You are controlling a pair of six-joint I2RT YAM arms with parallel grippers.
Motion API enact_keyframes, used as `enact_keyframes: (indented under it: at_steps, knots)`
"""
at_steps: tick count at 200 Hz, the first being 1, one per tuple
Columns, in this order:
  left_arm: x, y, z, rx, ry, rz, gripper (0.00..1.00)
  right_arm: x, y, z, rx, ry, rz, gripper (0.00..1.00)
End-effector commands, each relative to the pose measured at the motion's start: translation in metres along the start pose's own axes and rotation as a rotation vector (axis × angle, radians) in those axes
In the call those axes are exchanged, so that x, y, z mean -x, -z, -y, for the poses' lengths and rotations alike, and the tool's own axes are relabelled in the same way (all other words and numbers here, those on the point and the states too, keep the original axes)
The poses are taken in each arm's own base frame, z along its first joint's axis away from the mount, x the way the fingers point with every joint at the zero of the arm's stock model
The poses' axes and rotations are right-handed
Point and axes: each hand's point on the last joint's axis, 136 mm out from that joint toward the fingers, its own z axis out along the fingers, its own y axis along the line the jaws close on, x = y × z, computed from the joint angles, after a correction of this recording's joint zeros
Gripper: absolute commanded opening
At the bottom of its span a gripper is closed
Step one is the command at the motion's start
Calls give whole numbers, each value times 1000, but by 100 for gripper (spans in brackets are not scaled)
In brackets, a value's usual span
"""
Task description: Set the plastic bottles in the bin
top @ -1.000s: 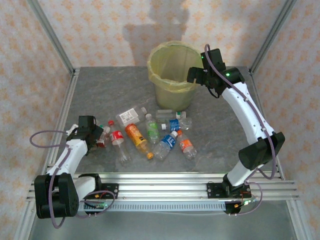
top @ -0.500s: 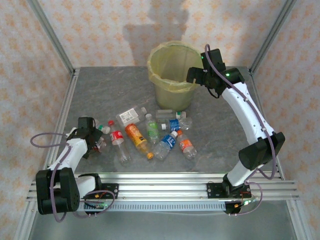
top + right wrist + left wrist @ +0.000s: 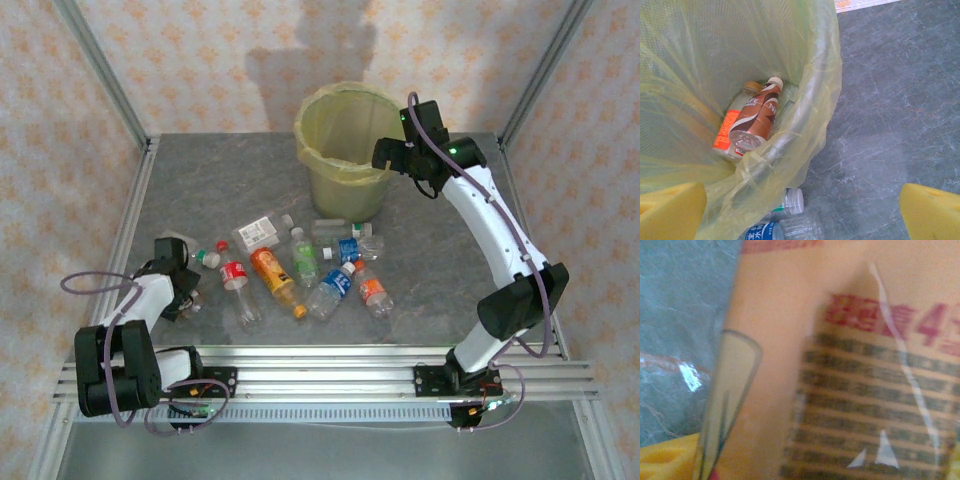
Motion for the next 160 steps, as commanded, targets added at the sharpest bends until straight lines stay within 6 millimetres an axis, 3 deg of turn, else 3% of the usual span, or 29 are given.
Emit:
enact_keyframes:
  at_steps: [1,36,68,109,160]
  knots:
    - [5,2,8,-44,28,19,71,6,20,0,24,-18,49,99]
    - [15,18,7,-63,40,65,65,8,33,3,40,-27,90,99]
    - [31,44,6,-96,41,139,60,11,53,12,38,-50,150,99]
    - [54,94,19,-244,36,254,59,3,70,25,17,-60,180,99]
    - [72,162,51,-456,-3,334,60,-20,63,35,-10,-54,125,99]
